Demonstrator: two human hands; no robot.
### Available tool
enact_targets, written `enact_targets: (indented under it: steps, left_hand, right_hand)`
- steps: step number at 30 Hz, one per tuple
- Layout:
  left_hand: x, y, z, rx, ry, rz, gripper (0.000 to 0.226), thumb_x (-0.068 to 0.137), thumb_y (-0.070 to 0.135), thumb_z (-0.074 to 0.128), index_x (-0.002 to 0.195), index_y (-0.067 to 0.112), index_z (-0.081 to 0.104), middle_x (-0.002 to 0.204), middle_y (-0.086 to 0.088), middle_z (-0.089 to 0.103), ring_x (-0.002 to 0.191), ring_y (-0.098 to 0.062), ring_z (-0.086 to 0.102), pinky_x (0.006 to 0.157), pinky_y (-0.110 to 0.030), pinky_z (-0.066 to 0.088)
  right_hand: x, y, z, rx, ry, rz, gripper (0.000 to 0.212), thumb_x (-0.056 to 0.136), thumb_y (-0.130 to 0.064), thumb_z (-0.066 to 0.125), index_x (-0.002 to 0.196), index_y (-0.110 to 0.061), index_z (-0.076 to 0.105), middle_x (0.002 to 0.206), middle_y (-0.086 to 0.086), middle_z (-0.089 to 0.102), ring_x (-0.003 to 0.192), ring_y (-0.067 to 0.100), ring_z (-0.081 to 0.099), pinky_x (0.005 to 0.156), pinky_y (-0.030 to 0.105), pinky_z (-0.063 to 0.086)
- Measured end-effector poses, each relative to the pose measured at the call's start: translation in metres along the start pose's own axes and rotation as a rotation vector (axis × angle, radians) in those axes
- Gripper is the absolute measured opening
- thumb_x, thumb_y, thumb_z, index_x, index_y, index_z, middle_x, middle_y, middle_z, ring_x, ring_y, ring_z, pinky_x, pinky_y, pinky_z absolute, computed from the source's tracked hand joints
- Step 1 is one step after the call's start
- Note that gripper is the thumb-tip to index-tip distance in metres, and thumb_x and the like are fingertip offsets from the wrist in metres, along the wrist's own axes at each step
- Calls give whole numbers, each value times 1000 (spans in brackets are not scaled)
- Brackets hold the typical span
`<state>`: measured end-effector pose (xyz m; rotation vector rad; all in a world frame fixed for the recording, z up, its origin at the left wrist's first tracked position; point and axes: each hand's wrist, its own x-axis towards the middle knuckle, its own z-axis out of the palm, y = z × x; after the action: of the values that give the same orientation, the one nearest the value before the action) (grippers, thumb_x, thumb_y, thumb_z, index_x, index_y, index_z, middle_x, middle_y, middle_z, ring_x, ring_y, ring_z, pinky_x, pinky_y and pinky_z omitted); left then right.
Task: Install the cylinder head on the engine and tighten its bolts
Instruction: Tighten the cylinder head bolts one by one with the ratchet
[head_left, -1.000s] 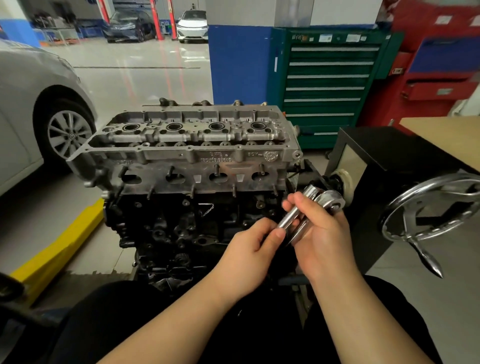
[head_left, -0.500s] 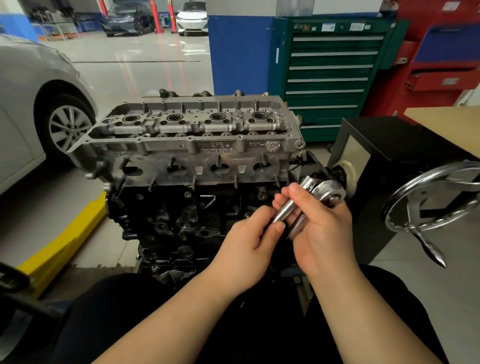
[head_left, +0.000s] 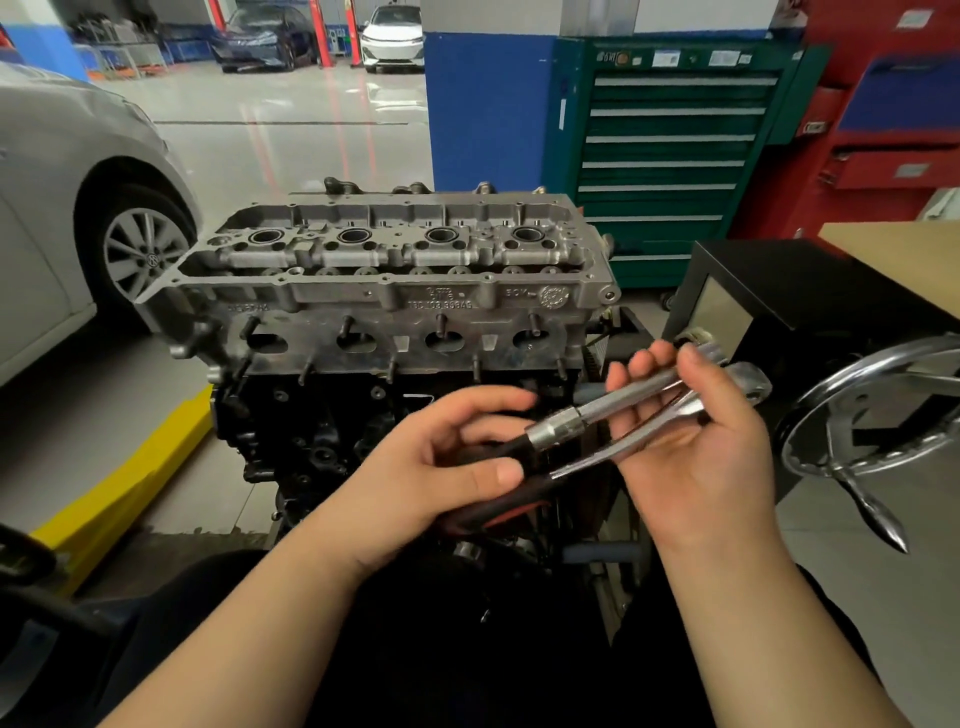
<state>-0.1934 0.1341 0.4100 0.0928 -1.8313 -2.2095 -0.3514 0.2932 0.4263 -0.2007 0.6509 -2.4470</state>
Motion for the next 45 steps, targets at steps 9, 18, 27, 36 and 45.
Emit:
enact_targets:
  steps: [9, 18, 27, 36, 45]
  left_hand:
    - [5, -17, 18, -613, -524, -481, 65, 104, 58, 46, 149, 12, 42, 130, -28, 55, 103, -43, 69, 88, -60, 58]
    - [22, -21, 53, -498, -122, -409, 32, 105, 47, 42, 121, 33, 65, 80, -7, 56, 56, -16, 57, 46, -32, 34]
    - [-2, -34, 47, -125, 71, -209, 27, 92, 29, 75, 94, 9, 57, 64, -15, 53, 37, -18, 47, 39, -25, 37]
    - [-7, -27, 34, -205, 18, -147, 46, 83, -4, 77, 106, 15, 44, 83, -21, 50, 50, -19, 50, 46, -28, 40]
    - [-11, -39, 44, 191, 187, -89, 51, 76, 6, 89, 115, -2, 57, 83, -13, 67, 59, -24, 59, 53, -32, 51]
  right_hand:
    - [-4, 9, 6, 110, -54, 187, 15, 87, -10, 70, 102, -9, 70, 91, 4, 67, 71, 13, 65, 70, 31, 58]
    - [-11, 30, 3, -204, -96, 182, 38, 73, -17, 89, 109, -20, 77, 122, 18, 71, 76, 14, 68, 74, 33, 59]
    - [-9, 33, 3, -1020, -94, -103, 24, 86, -36, 73, 108, -44, 70, 102, -4, 79, 98, 11, 76, 91, 42, 58]
    - [-10, 19, 2, -824, 119, -287, 10, 98, -37, 69, 104, -30, 71, 70, 2, 66, 59, 11, 60, 49, 20, 45]
    - [-23, 39, 14, -208, 196, 157, 33, 95, -50, 68, 93, -18, 60, 69, -4, 51, 59, 10, 50, 56, 25, 41]
